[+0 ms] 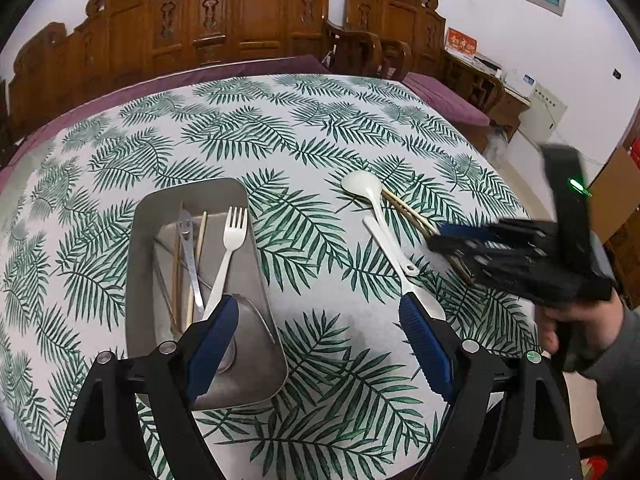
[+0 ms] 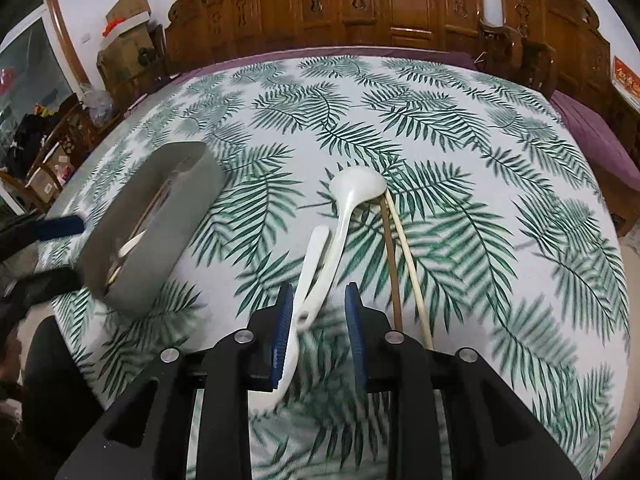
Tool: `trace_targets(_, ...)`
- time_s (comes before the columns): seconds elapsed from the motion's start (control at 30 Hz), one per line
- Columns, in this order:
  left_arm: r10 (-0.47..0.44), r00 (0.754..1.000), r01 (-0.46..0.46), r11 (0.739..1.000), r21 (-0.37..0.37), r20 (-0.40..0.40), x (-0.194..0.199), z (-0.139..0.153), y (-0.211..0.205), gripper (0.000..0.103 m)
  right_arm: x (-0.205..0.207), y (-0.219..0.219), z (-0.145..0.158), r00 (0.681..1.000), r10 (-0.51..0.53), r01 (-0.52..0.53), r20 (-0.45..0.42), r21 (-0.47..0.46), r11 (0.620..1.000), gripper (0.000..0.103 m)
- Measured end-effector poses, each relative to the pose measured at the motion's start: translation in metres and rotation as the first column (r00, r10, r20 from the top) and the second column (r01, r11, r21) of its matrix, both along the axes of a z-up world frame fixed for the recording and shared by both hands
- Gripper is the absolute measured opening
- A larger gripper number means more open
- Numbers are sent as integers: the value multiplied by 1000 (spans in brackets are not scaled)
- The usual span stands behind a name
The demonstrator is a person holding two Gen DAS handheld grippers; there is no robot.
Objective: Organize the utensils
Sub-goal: 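Grasp a white plastic spoon by its handle with the right gripper and lift, then grasp the second white plastic spoon by its handle with the left gripper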
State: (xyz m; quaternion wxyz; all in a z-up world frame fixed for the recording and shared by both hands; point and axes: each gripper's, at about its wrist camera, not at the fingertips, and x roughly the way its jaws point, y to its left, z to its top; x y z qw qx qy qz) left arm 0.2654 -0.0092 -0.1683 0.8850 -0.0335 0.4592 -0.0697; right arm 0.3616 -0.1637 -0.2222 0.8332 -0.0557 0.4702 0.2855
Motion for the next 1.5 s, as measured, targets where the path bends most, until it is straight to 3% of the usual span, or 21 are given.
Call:
trace_targets(0.2,-2,1000,2,1000,13,-11,-1,-4,-3,79,44,17,-20,999,-23,23,-46,2,1000,29)
trace_targets(0.53,-4,1000,5,1000,21,-20,-3,-6,-2,79,74,33,-43,996,-51,47,-69,-51,998,28)
trace_targets(0.63,-6,1000,7,1000,22,-20,-4,-5,-3,79,75,33,-43,996,-60,56,-64,-62,996,21)
trace_targets(0.7,-7,1000,8,1000,22,-19,-5,-4,-4,79,77,33,-44,995,-72,67,-74,-65,996,10)
trace_targets(0.8,-11,1000,11,1000,26,-16,-6,-3,-6,79,80,30,-44,992,-85,81,-94,-50,996,10)
trace_targets(1.13,-27,999,28,999,42,-20,-3,-4,-23,79,55,18,-4,999,-35,35,-35,14,999,4)
trace_targets(1.5,-55,997,58,996,64,-49,25,-22,-61,79,10,-44,22,999,-16,16,28,23,1000,4)
